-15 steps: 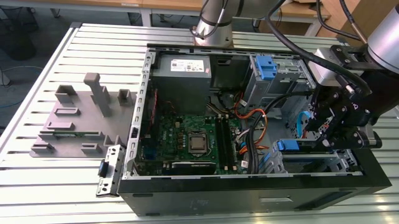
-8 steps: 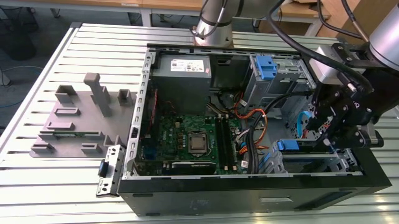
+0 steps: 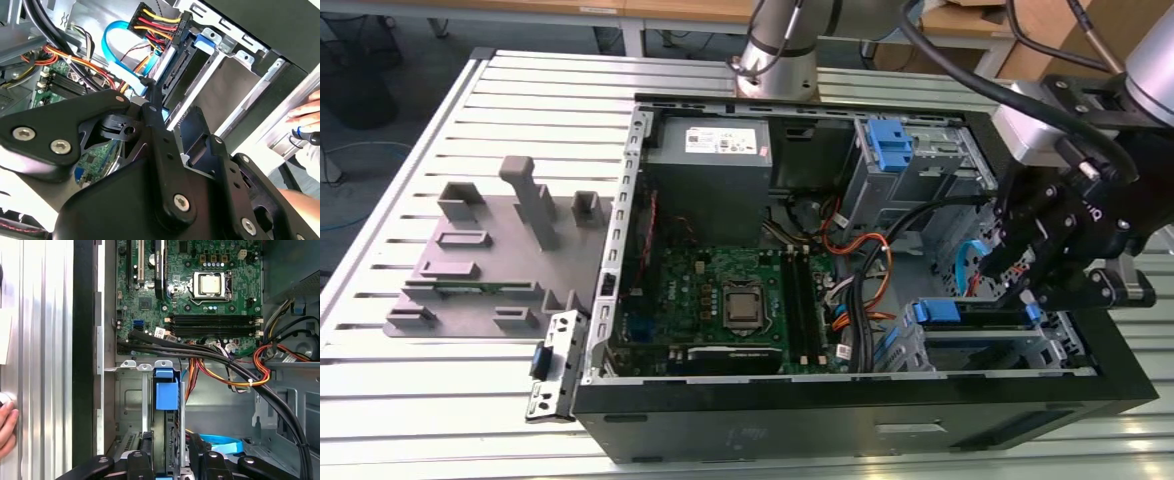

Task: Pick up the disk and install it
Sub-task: 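Insert the first disk wire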

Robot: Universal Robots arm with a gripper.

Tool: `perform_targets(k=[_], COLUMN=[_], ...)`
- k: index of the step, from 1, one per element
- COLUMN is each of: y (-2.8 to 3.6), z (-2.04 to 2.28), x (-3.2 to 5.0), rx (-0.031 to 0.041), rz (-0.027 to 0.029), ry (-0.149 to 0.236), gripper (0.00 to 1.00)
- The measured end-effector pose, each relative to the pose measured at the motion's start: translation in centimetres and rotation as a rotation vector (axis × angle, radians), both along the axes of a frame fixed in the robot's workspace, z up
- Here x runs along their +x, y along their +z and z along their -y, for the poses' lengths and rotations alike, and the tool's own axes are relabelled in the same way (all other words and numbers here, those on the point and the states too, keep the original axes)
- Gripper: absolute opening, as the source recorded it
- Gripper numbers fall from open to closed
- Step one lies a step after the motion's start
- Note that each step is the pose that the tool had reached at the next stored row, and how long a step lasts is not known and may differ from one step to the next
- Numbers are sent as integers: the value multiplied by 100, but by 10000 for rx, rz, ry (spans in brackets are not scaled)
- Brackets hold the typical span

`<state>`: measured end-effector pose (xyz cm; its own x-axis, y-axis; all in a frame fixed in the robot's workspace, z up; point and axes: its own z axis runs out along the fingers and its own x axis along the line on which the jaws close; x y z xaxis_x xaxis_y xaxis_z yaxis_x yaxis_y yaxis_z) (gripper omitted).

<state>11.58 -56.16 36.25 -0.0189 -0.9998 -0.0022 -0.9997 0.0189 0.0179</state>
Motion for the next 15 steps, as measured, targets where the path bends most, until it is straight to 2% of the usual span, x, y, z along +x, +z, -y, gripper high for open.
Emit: perform_targets(k=[2, 7, 15], y=[29, 41, 121], z=[0, 0, -1], x=[0, 0, 0], rx=[-1, -1, -1], rz=[0, 0, 0], ry=[1, 0, 0], gripper=[42, 42, 42])
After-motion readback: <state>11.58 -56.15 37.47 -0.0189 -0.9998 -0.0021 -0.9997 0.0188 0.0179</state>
